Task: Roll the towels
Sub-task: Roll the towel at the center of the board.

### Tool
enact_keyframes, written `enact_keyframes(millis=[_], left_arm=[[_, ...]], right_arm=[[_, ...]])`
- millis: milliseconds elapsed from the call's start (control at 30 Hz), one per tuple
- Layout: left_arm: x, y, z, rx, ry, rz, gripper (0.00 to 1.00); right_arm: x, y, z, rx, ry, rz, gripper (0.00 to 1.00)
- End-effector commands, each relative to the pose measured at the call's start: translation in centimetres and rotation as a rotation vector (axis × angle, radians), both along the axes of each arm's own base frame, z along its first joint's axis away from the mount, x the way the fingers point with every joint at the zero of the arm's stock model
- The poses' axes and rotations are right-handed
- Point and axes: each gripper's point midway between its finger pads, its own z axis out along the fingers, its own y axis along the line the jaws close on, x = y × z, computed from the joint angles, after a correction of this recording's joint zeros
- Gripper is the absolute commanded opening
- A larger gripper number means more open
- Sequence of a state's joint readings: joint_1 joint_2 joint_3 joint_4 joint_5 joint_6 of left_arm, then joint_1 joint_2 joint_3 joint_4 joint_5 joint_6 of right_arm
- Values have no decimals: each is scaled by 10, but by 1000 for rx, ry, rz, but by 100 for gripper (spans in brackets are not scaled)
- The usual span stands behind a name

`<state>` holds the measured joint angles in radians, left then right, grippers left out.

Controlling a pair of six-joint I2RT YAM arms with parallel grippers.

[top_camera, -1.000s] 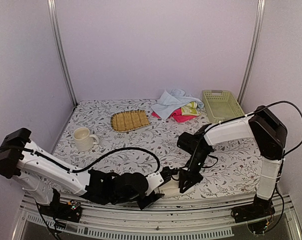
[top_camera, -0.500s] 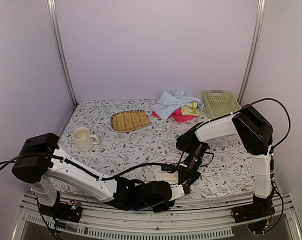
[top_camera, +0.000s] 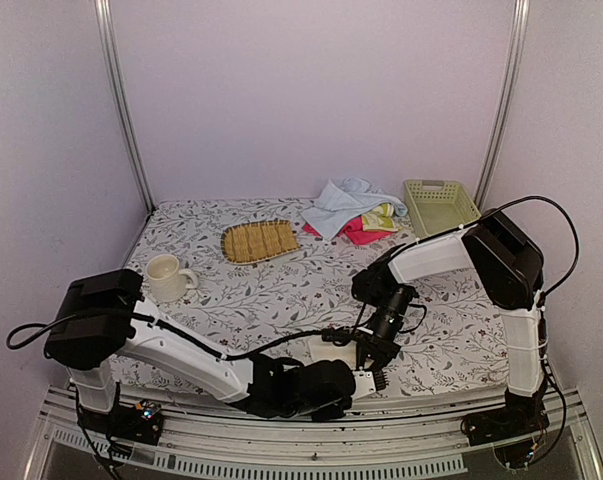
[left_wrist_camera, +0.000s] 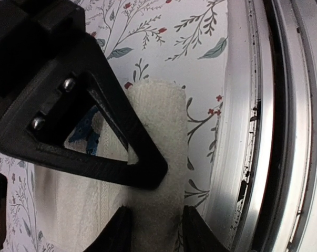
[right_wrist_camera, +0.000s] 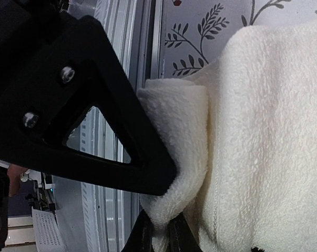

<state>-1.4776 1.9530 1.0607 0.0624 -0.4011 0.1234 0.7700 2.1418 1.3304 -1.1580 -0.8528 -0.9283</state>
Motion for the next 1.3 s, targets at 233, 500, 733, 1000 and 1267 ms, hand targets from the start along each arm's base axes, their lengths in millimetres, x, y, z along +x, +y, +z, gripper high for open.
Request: enact_keyframes(millis=[233, 500, 733, 1000, 1267], left_arm=[[20, 11, -35, 127, -44, 53, 25], [12, 16, -31, 127, 51, 61, 11], [-3, 4, -19, 36, 395, 79, 7], [8, 0, -21, -48, 841, 165, 5], [23, 3, -22, -149, 1064, 236, 4]], right_arm=[[-2, -8, -10, -30, -19, 29, 11], [23, -17, 59, 88, -178, -28, 36], [57, -26, 131, 227, -496, -193, 39], [58, -38, 162, 366, -748, -284, 39], [49, -45, 120, 276, -819, -217, 38]])
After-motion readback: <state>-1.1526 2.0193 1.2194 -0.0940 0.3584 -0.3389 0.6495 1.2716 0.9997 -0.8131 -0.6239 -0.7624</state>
